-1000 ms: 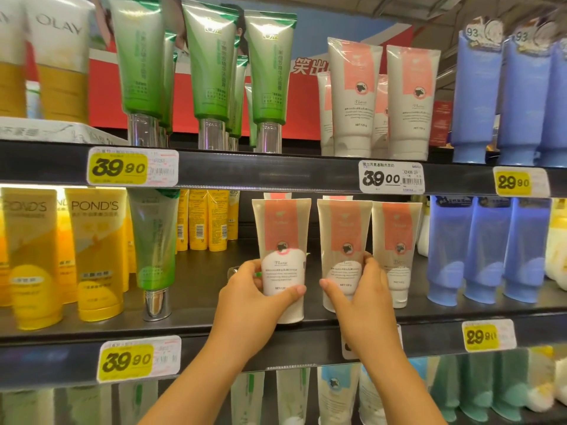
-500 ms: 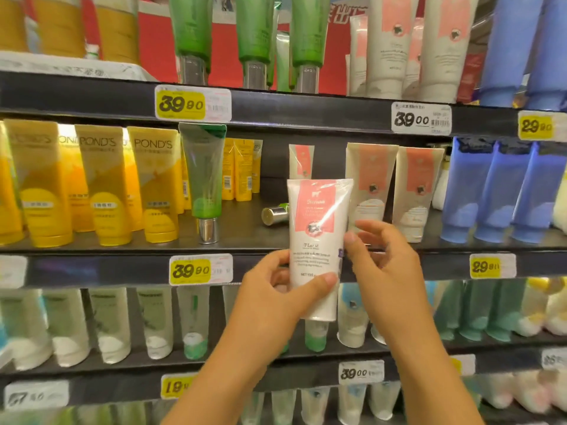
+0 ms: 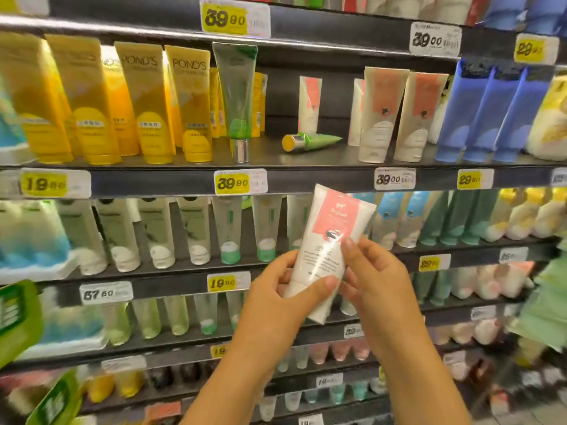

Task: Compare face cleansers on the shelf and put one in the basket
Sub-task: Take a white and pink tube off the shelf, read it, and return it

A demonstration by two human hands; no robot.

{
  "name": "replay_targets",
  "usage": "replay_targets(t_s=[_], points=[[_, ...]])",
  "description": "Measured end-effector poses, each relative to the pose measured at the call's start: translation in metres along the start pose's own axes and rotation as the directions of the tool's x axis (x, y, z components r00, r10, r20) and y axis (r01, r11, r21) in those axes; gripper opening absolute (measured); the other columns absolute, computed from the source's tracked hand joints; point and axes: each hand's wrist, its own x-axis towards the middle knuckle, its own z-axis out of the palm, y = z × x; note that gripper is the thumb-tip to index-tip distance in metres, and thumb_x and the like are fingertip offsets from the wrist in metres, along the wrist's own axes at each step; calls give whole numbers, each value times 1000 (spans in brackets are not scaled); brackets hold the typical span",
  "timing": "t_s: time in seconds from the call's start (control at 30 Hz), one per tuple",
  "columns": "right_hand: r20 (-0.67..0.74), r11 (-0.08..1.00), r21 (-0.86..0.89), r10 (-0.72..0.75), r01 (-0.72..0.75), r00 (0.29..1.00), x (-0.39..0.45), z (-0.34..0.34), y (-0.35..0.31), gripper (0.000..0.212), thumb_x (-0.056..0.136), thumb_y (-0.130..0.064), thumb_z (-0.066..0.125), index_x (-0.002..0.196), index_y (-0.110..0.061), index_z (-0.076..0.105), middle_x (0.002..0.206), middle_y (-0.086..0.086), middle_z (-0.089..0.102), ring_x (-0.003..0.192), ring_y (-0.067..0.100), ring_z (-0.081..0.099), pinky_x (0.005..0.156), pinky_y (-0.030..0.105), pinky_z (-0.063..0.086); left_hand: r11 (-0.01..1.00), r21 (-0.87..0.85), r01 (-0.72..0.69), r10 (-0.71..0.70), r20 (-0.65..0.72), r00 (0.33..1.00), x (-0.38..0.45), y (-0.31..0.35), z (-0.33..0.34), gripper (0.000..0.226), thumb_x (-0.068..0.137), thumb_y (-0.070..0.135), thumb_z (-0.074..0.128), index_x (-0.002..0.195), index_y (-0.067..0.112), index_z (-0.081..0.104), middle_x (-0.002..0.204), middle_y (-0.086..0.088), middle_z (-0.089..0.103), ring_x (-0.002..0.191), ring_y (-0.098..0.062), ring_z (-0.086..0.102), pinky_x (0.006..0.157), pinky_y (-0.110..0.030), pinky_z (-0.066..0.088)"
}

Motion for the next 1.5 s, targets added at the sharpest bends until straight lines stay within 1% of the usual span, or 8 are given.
replay_targets(t_s=[0.23,0.33,0.43,0.67,0.9,1.1,1.3,1.5], points=[[-104,997,73,30,-22,994,-42,-4,8,29,90,-23,54,105,0,61,97,17,71,89,30,69,68,32,58,947,-268,180,-157,104,982,-39,-11,-1,49,62,39,79,106,20,68,100,-5,73,82,-20,66,68,-34,48],[-89,984,174,38,-22,995,-50,-5,9,23,88,-23,54,99,-4,63,88,9,73,80,21,70,65,29,58,794,-527,303,-266,148,953,-48,-13,-2,32,66,30,68,92,11,74,94,-15,73,74,-21,67,62,-36,51],[-33,961,277,38,-27,999,-54,-6,10,21,85,-22,54,96,-8,62,79,3,73,73,13,69,64,28,58,635,-667,389,-332,219,917,-55,-13,-2,39,69,22,67,101,1,69,100,-22,70,79,-27,71,59,-34,56],[74,925,380,-25,-5,997,-50,-13,5,34,81,-22,51,110,-6,60,93,8,71,83,20,68,71,37,59,680,-663,313,-241,201,950,-55,-14,9,37,74,14,61,108,-3,62,95,-20,71,72,-24,69,59,-35,58],[96,919,393,-76,32,992,-43,-37,-8,33,82,-19,51,111,-7,59,96,7,71,87,20,67,81,41,55,687,-671,278,-194,199,961,-48,-20,35,35,71,14,64,103,1,65,102,-17,71,86,-24,70,76,-35,56],[103,949,303,-130,93,986,-35,-51,-23,31,79,-20,56,108,-11,61,96,2,72,84,14,69,69,28,56,644,-713,276,-176,213,961,-41,-15,56,26,74,14,59,92,2,74,105,-20,70,90,-26,70,86,-43,52],[89,975,137,-188,175,978,-29,-61,-29,43,68,-33,68,107,-16,62,98,-5,73,95,12,68,75,25,55,566,-765,307,-196,237,952,-38,-16,69,27,77,18,56,91,6,76,113,-17,68,98,-27,68,83,-45,55],[123,971,193,-167,141,978,-23,-70,-29,33,76,-28,61,108,-17,63,101,-1,72,92,13,69,70,24,55,541,-745,390,-267,287,920,-36,-16,76,47,78,33,57,109,0,66,115,-24,65,94,-33,68,73,-42,59]])
